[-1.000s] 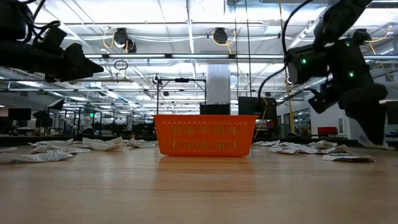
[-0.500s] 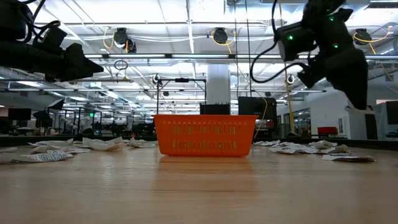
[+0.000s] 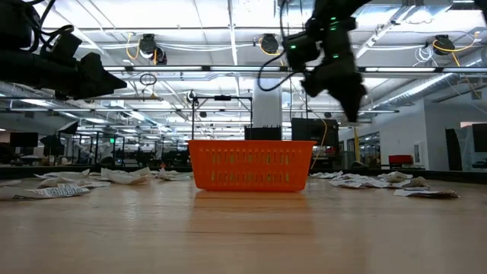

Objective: Pick & Place First Aid Supplies
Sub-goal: Put the blue alcohol pad into the blue bin

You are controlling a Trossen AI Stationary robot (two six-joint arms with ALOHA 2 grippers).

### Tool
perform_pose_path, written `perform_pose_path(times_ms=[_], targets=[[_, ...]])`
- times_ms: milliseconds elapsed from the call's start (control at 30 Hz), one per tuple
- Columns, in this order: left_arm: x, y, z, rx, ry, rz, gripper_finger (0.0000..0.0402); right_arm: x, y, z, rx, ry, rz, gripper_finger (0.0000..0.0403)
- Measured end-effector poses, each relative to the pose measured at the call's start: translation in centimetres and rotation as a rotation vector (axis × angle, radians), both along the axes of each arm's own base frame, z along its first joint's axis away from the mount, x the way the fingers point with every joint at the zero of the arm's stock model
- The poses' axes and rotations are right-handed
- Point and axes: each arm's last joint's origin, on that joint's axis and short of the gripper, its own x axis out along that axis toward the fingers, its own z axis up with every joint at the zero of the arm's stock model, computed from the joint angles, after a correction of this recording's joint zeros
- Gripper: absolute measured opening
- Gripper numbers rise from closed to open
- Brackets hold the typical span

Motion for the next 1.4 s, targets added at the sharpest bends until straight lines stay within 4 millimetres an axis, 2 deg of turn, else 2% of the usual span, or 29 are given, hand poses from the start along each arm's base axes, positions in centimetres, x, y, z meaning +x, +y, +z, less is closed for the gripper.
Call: perform_pose_path(times_ms=[300,500,633,967,1200,1400], targets=[[0.0,0.0,0.0,0.000,0.000,0.000,0.0305,6.4,-6.8,1.4,-0.066,-0.126,0.008,0.0000],[0.0,0.0,0.0,0.000,0.000,0.000,0.0306,9.8,-10.7,0.9,-0.121,-0.218,0.008,0.0000],[0.0,0.0,0.0,0.000,0.000,0.000,0.0306,11.4,-12.4,-0.1,-0.168,-0.286,0.002,0.0000],[0.0,0.0,0.0,0.000,0.000,0.000,0.0306,13.7,-14.4,-3.1,-0.264,-0.383,0.019,0.0000],[0.0,0.0,0.0,0.000,0.000,0.000,0.0306,14.3,-15.0,-3.0,-0.386,-0.417,0.053,0.0008],[0.0,0.0,0.0,0.000,0.000,0.000,0.0305,14.6,-14.9,-2.8,-0.447,-0.405,0.059,0.0034]])
